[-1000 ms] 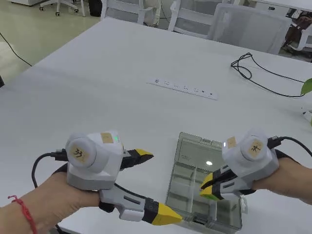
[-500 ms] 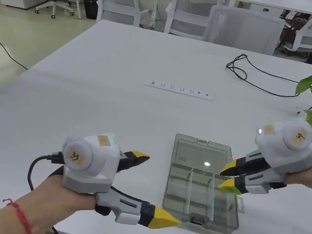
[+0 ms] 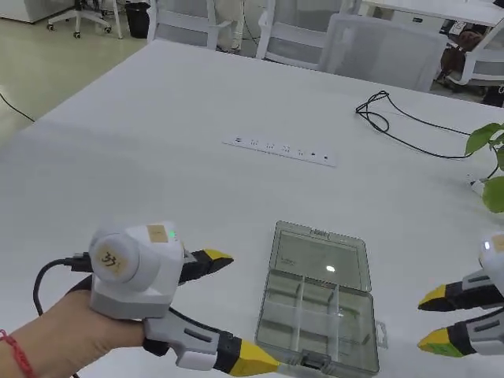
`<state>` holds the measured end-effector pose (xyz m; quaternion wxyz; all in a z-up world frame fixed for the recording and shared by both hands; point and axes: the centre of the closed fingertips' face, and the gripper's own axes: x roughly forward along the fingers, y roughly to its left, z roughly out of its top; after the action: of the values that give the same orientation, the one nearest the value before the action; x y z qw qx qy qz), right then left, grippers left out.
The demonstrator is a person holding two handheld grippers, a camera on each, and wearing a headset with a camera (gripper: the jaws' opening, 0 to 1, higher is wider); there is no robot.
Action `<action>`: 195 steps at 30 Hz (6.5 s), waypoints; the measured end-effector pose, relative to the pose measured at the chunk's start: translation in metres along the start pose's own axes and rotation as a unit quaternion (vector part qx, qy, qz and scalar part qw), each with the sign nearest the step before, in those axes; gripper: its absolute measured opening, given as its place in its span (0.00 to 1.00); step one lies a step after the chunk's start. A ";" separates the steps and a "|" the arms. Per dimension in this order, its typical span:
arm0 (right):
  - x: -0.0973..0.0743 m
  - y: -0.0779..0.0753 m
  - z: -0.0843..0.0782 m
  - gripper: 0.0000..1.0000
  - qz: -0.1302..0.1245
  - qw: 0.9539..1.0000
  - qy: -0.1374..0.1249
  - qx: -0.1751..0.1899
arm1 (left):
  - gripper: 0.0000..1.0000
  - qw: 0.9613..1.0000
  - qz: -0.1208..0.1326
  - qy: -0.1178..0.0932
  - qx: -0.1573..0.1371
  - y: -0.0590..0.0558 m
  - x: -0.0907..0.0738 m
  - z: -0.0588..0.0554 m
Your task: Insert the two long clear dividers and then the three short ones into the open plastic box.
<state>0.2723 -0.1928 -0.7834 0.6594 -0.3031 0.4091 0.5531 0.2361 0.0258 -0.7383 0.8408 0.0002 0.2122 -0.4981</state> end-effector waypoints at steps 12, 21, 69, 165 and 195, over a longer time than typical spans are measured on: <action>-0.003 0.006 -0.074 0.49 0.012 0.994 0.105 -0.023 | 1.00 1.000 -0.001 0.004 -0.001 0.000 0.000 0.001; 0.004 0.005 -0.104 0.48 0.012 0.987 0.157 -0.038 | 1.00 1.000 -0.002 0.009 -0.002 0.001 -0.001 0.000; -0.018 -0.015 -0.011 0.33 -0.074 0.988 0.072 -0.116 | 0.92 0.998 0.006 -0.024 -0.056 0.005 0.001 0.017; -0.042 0.107 0.183 0.17 0.113 0.981 -0.076 -0.137 | 0.00 0.980 -0.172 -0.100 -0.022 -0.080 0.020 0.068; -0.036 0.122 0.177 0.03 0.170 0.977 -0.076 -0.106 | 0.00 0.978 -0.183 -0.102 0.015 -0.088 0.017 0.072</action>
<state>0.1874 -0.0344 -0.6598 0.5495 -0.2543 0.3421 0.7186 0.1949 -0.0482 -0.6607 0.7523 -0.0772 0.1140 -0.6443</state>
